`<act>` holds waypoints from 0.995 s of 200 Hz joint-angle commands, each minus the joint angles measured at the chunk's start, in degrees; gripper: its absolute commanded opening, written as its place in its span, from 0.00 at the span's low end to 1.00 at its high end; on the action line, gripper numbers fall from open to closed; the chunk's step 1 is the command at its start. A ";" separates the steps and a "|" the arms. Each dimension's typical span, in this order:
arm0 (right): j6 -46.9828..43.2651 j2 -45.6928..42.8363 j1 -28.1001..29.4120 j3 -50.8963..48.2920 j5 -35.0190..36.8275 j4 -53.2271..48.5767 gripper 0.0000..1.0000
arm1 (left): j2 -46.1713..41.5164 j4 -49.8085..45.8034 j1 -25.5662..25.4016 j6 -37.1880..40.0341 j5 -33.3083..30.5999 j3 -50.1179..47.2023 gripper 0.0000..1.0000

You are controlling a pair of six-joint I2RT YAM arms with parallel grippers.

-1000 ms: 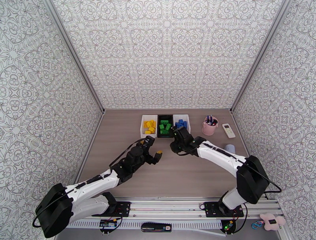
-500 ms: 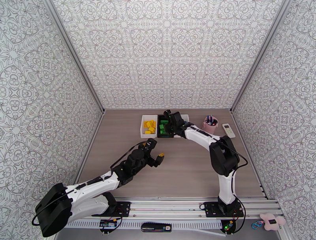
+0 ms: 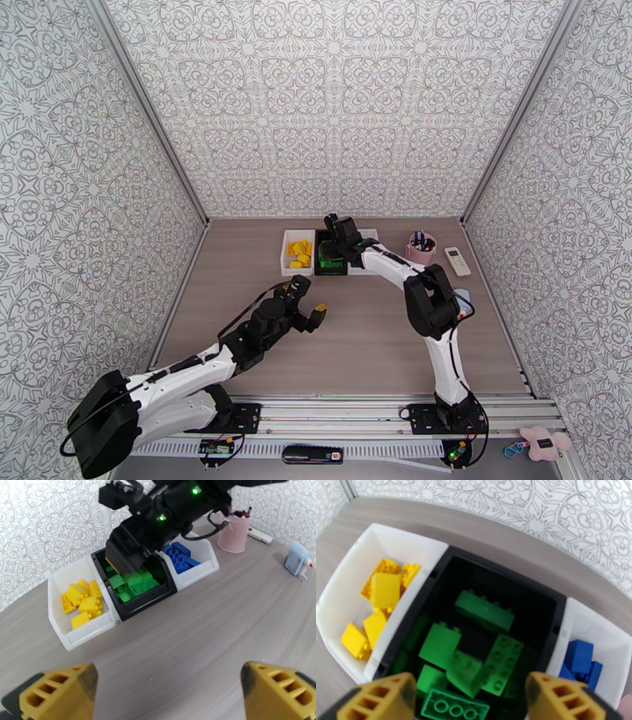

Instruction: Sort the legos into containers by color

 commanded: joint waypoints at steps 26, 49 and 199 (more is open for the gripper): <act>1.99 -15.49 -0.23 -17.57 0.43 9.28 0.91 | -5.02 -2.63 4.14 2.13 -1.58 -1.92 1.00; 3.34 -24.31 -0.92 -28.02 1.54 13.90 0.94 | -8.11 -3.05 7.50 2.87 -1.83 -3.26 1.00; -6.89 -51.24 -27.47 -65.21 7.56 28.37 1.00 | 1.51 17.47 37.45 13.68 14.18 -10.39 1.00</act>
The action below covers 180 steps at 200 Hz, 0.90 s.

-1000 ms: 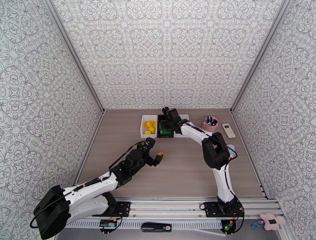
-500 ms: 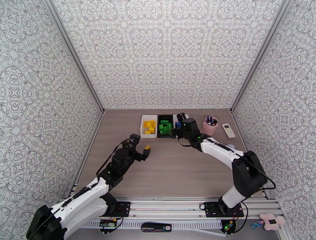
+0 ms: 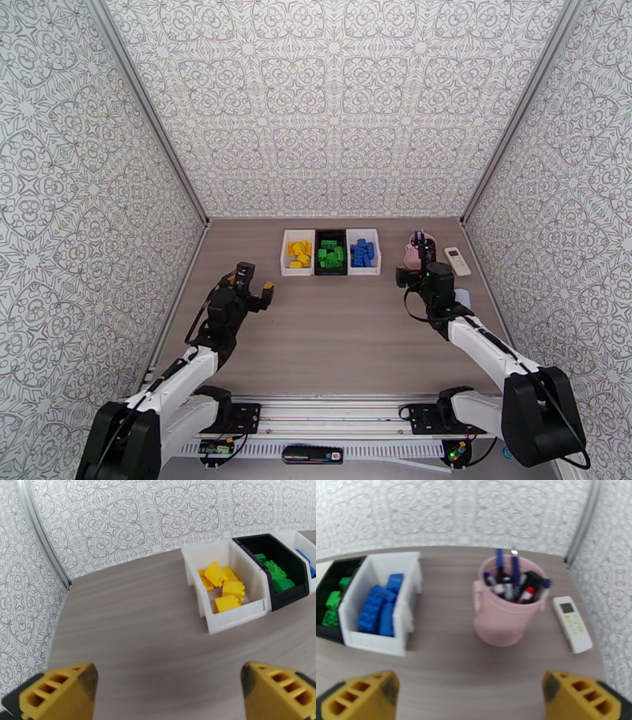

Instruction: Sort the legos into containers by color

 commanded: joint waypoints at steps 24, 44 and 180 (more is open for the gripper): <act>-4.02 7.48 -7.28 -2.49 -2.41 7.58 1.00 | 6.58 13.13 3.81 4.48 9.30 -3.39 0.99; -3.67 10.97 -8.16 -3.25 -4.03 13.59 1.00 | 10.62 18.61 5.23 2.88 10.14 -4.34 1.00; 0.59 14.99 -9.14 -6.00 -13.13 25.45 1.00 | 27.27 29.44 12.55 -5.75 7.30 -0.65 0.99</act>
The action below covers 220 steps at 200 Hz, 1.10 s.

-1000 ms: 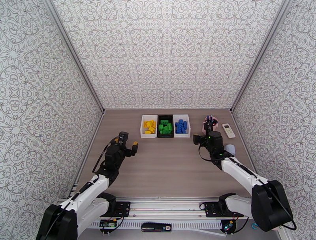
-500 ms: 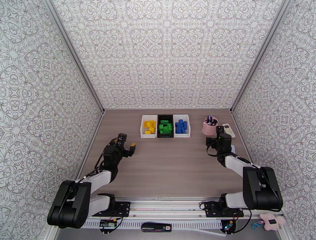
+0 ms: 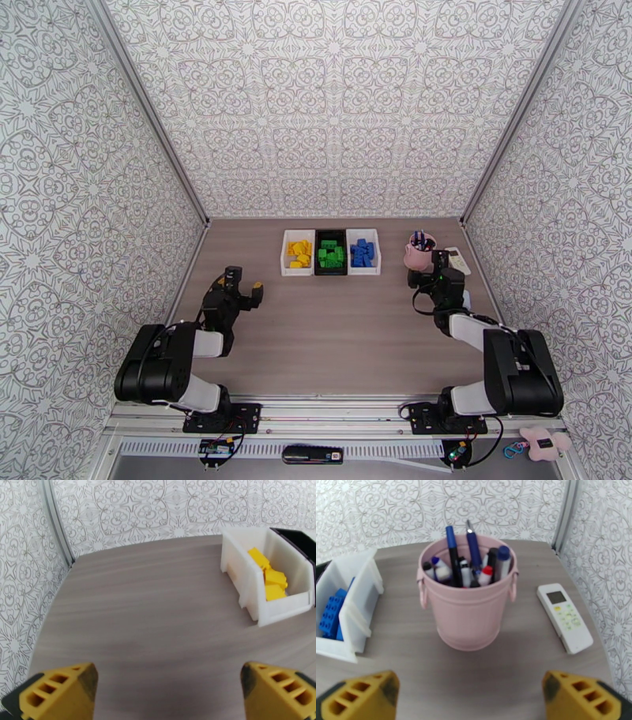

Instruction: Sort the legos into containers by color

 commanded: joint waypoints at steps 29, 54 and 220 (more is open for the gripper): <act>-0.73 1.81 -0.17 -6.35 -4.10 13.64 1.00 | 0.71 -9.29 1.48 -5.10 -6.20 7.63 1.00; -1.08 2.38 -0.08 -6.54 -3.88 14.69 1.00 | 0.76 -9.20 2.00 -5.55 -5.71 7.59 1.00; -1.25 2.28 0.33 -6.20 -3.13 13.93 1.00 | 0.83 -9.38 2.00 -5.52 -5.67 7.81 1.00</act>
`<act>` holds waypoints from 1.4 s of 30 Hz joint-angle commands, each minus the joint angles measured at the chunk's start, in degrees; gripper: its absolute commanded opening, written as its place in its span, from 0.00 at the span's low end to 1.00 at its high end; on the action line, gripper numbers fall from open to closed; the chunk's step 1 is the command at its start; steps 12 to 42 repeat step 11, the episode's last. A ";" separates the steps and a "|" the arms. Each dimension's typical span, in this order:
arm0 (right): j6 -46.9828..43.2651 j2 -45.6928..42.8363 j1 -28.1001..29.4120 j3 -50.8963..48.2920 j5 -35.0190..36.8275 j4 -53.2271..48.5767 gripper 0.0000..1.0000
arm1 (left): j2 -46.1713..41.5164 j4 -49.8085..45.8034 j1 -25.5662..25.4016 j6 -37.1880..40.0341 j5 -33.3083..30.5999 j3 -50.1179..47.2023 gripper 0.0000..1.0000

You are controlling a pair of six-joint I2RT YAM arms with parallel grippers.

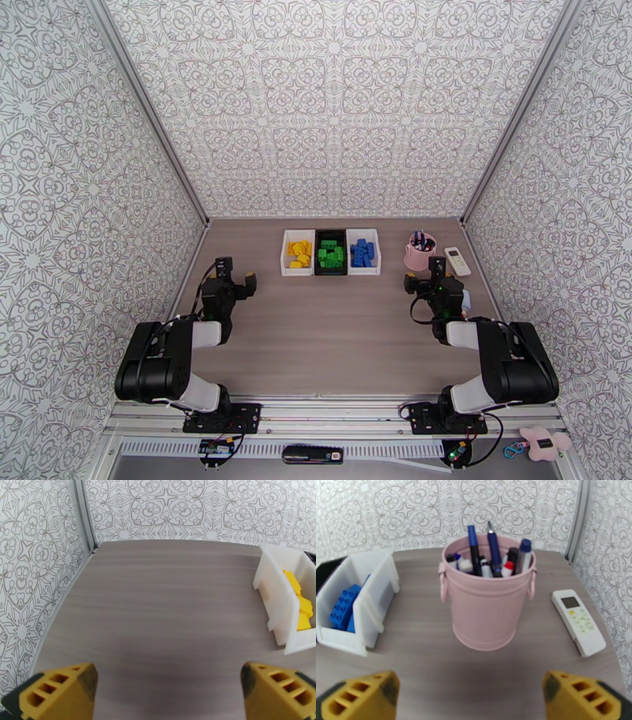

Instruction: Sort the legos into containers by color

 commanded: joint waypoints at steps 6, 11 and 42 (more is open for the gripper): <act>-0.60 -0.01 0.29 0.13 -0.10 0.66 1.00 | 0.58 -1.13 0.69 -0.52 0.36 0.68 1.00; -0.60 -0.10 0.28 -0.09 -0.09 0.85 1.00 | 0.49 -1.00 0.39 -0.34 0.05 0.49 1.00; -0.60 -0.10 0.28 -0.09 -0.09 0.85 1.00 | 0.49 -1.00 0.39 -0.34 0.05 0.49 1.00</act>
